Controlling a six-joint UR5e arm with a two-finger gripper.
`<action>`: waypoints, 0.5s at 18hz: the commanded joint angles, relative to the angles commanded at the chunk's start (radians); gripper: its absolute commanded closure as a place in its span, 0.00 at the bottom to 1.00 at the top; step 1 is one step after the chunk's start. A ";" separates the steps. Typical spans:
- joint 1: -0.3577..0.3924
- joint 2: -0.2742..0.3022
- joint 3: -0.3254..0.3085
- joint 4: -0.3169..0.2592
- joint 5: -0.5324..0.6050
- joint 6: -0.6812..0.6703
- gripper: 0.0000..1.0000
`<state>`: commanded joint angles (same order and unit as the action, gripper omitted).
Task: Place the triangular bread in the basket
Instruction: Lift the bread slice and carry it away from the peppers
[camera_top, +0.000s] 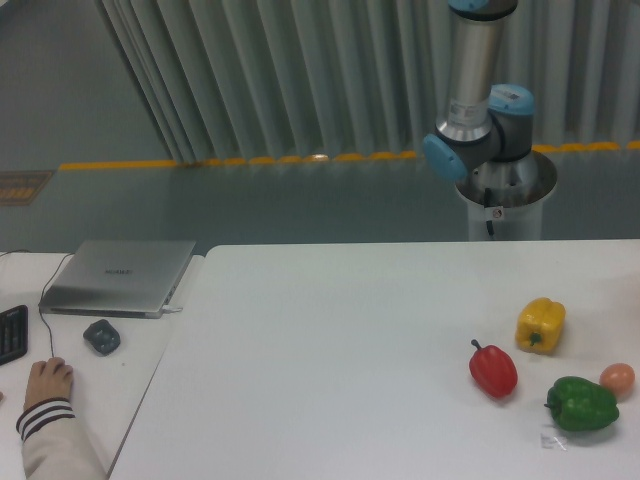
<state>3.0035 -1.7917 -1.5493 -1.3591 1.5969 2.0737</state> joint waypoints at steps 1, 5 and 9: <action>0.003 0.000 0.000 0.000 0.000 0.014 0.60; 0.000 0.002 -0.002 0.006 0.000 0.022 0.00; 0.000 0.020 -0.014 0.011 0.002 0.022 0.00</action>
<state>3.0035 -1.7718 -1.5630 -1.3484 1.5984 2.0954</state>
